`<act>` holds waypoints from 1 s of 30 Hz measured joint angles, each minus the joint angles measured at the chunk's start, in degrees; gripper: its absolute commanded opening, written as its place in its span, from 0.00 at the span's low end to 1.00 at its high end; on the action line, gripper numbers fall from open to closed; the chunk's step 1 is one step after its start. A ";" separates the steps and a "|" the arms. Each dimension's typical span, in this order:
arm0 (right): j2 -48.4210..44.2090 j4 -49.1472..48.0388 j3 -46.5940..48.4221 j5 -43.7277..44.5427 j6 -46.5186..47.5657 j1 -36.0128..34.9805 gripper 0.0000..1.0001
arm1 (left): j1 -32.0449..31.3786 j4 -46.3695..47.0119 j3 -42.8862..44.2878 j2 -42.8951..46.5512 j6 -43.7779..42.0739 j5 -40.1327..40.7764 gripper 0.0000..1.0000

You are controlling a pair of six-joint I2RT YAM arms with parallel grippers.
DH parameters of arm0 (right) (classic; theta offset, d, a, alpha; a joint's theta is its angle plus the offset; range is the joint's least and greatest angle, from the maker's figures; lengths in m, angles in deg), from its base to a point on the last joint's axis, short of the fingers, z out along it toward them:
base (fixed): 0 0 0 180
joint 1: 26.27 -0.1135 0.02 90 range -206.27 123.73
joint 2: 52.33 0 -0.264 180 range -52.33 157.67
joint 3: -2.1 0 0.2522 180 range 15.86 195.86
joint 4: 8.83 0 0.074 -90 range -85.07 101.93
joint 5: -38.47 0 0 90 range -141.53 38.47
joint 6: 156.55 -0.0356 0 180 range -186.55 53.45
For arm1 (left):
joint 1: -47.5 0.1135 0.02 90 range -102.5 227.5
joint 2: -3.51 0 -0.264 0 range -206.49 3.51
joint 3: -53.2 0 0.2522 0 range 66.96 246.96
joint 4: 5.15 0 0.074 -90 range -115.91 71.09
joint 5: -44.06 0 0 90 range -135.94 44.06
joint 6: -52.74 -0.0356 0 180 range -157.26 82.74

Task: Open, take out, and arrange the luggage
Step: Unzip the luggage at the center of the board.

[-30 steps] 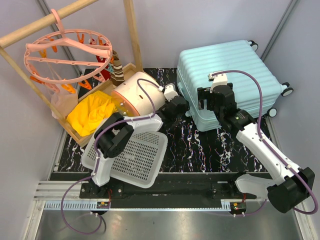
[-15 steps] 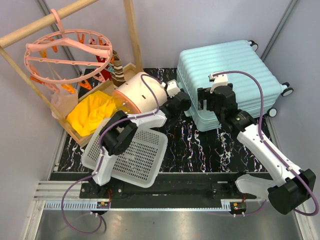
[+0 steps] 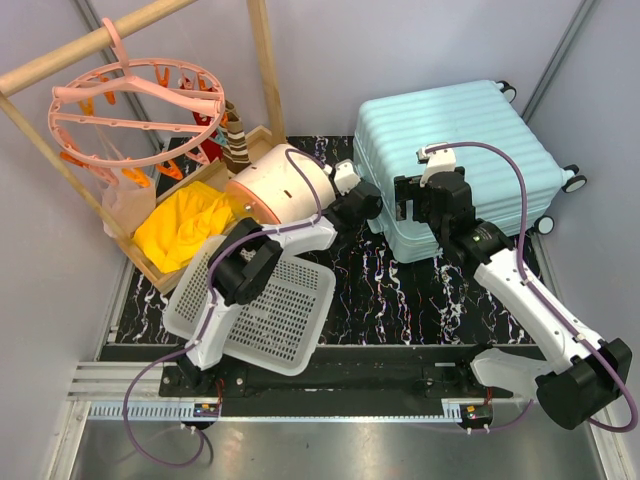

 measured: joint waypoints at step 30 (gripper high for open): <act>-11.02 4.22 -7.96 4.72 -9.70 -0.02 0.98 | -2.69 11.50 -10.36 4.26 -1.70 1.38 0.00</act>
